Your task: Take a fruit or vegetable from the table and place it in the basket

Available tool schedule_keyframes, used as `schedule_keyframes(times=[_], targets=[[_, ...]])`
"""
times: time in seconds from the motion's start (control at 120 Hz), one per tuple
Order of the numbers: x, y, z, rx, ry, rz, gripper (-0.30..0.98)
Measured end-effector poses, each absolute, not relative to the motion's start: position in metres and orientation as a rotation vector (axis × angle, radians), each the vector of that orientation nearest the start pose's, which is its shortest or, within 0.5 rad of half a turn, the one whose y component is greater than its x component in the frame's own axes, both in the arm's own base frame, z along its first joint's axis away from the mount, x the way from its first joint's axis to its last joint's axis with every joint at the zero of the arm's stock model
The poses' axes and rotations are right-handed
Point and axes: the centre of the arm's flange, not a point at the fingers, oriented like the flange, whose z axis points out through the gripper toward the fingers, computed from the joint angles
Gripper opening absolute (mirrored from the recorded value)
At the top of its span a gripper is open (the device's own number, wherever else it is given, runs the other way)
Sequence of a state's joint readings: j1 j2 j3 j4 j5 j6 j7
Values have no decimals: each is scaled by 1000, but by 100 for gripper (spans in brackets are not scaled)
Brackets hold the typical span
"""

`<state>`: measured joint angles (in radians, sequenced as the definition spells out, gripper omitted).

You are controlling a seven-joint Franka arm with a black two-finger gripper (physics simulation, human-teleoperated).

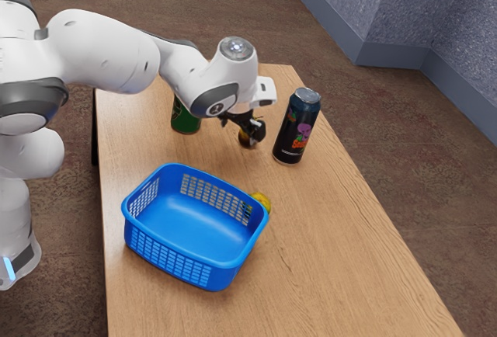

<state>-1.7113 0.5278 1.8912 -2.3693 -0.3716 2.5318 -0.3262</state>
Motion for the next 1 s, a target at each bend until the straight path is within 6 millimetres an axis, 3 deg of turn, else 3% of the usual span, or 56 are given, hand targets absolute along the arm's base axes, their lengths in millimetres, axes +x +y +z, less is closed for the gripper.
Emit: schedule_keyframes(times=[0.367, 1.0], targets=[[506, 65, 426, -2684, -977, -670, 69], [513, 80, 414, -2662, -993, -706, 69]])
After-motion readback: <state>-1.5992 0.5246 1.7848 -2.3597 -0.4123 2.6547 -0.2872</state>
